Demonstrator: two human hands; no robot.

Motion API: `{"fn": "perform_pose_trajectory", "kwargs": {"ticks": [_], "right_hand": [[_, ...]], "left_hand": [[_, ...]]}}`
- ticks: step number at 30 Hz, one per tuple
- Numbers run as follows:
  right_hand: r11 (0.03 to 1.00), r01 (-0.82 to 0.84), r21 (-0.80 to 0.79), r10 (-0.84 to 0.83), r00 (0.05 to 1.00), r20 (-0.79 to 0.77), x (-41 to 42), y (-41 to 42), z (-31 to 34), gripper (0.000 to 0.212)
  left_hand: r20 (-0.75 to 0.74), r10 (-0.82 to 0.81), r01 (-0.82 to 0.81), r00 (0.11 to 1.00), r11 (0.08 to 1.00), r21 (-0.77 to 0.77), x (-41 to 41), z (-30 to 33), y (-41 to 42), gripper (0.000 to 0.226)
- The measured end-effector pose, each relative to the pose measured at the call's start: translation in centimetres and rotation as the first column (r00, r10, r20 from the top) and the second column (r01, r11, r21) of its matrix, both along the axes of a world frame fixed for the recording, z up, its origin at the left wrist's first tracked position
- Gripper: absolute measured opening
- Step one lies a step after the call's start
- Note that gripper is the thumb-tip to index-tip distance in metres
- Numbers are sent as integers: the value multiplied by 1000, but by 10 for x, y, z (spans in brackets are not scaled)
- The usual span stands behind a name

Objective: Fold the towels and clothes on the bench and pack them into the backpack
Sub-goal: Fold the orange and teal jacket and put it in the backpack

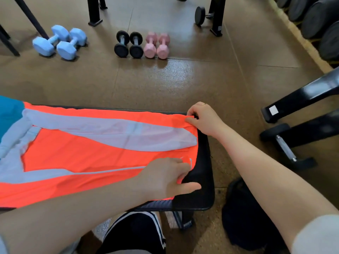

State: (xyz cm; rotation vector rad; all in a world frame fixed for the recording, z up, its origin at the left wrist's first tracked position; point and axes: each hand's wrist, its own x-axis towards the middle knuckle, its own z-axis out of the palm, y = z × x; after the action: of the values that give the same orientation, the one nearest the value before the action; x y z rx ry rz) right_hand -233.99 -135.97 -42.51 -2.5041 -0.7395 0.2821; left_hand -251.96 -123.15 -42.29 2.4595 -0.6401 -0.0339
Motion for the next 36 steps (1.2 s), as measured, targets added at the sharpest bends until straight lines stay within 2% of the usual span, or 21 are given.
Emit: {"fn": "perform_pose_trajectory", "kwargs": {"ticks": [3, 5, 8, 12, 14, 16, 18, 20, 22, 24, 26, 30, 36], "right_hand": [[999, -37, 32, 38, 999, -33, 1, 7, 11, 7], [986, -15, 169, 40, 988, -148, 1, 18, 24, 8], [942, -36, 333, 144, 941, -305, -2, 45, 49, 18], [915, -146, 375, 329, 808, -489, -7, 92, 73, 15], [896, -220, 386, 418, 710, -566, -9, 119, 84, 9], [869, -314, 383, 493, 623, -607, -12, 151, 94, 30], [820, -435, 371, 571, 587, -574, -19, 187, 98, 40], [786, -510, 349, 614, 583, -531, -31, 227, 96, 24], [775, -536, 335, 631, 625, -460, -44, 268, 95, 11], [767, -556, 320, 642, 674, -367, -57, 309, 93, 6], [745, -568, 348, 663, 682, -307, -70, 349, 91, 6], [740, -518, 428, 668, 640, -380, -97, 426, 85, 9], [785, -453, 422, 607, 698, -379, -133, 532, 83, 14]], "left_hand": [[-71, 117, -122, 991, 990, -71, -2, 8, 12, 39], [-81, 209, -219, 975, 966, -141, -5, 12, 24, 40], [-122, 376, -394, 919, 887, -239, -17, 24, 45, 39], [-158, 577, -598, 802, 778, -194, -42, 39, 80, 32], [-206, 632, -663, 747, 730, -165, -54, 45, 98, 32], [-209, 687, -717, 696, 683, -143, -65, 50, 120, 33], [-245, 738, -777, 628, 608, -162, -76, 53, 149, 29], [-324, 745, -812, 584, 536, -231, -90, 55, 179, 21], [-402, 706, -812, 583, 487, -321, -105, 56, 210, 12], [-473, 677, -819, 564, 390, -420, -124, 59, 241, 13], [-514, 669, -829, 537, 304, -470, -143, 62, 271, 15], [-573, 653, -831, 495, 164, -531, -176, 63, 333, 19], [-640, 610, -809, 468, 3, -588, -217, 65, 432, 38]]}}
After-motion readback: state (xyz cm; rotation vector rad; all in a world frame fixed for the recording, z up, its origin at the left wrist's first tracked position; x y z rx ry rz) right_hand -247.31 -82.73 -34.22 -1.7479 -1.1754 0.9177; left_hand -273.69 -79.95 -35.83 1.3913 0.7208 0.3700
